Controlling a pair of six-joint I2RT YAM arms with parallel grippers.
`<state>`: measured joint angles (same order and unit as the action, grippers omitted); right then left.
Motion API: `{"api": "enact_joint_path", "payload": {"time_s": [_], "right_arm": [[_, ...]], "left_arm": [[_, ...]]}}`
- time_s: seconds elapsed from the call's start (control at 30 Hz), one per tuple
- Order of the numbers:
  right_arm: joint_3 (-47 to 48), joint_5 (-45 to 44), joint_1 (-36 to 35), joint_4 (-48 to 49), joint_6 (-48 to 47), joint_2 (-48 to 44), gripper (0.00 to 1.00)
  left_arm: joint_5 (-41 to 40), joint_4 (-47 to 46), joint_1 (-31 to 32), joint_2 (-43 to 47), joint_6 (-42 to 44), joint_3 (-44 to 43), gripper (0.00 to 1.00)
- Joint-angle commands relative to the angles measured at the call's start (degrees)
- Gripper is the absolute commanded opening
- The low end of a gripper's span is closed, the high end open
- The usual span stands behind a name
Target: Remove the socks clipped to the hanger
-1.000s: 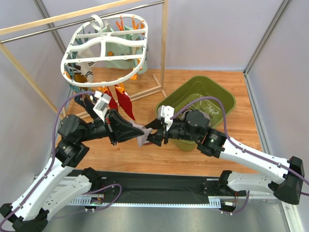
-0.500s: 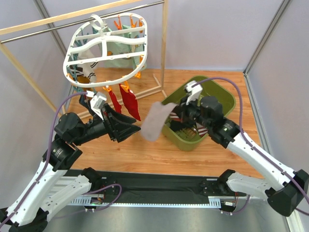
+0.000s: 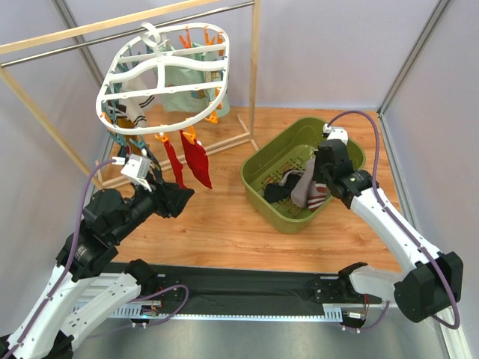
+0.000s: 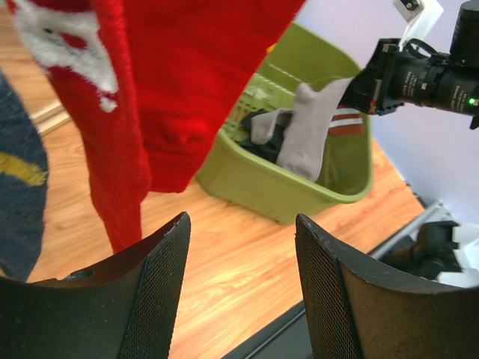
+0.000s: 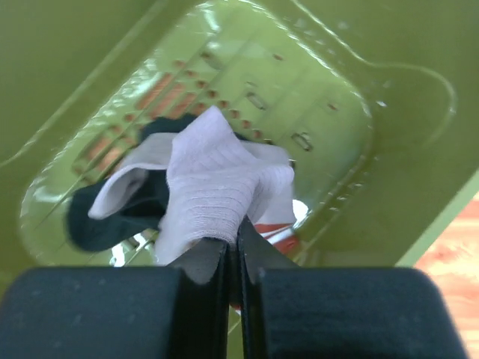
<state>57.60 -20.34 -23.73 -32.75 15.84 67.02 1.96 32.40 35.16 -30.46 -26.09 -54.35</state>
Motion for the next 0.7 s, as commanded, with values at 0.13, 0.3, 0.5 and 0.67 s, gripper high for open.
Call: {"api": "enact_joint_path", "payload": {"time_s": [0.13, 0.3, 0.5, 0.67], "right_arm": [[3.6, 7.3, 1.7, 6.7, -1.1, 3.5, 0.44], [9.5, 10.0, -1.3, 5.9, -1.9, 2.7, 0.6], [6.0, 22.5, -14.0, 23.4, -4.0, 0.2, 0.66], [4.4, 21.1, -24.3, 39.1, -7.2, 2.6, 0.71]], "left_arm": [[-4.9, -1.0, -0.3, 1.7, 3.6, 2.6, 0.65], [-3.2, -4.8, -0.3, 3.8, 5.3, 5.8, 0.66], [-4.9, -5.2, -0.2, 5.1, 4.9, 7.1, 0.66], [-8.1, -3.7, -0.2, 5.1, 4.5, 6.6, 0.66]]}}
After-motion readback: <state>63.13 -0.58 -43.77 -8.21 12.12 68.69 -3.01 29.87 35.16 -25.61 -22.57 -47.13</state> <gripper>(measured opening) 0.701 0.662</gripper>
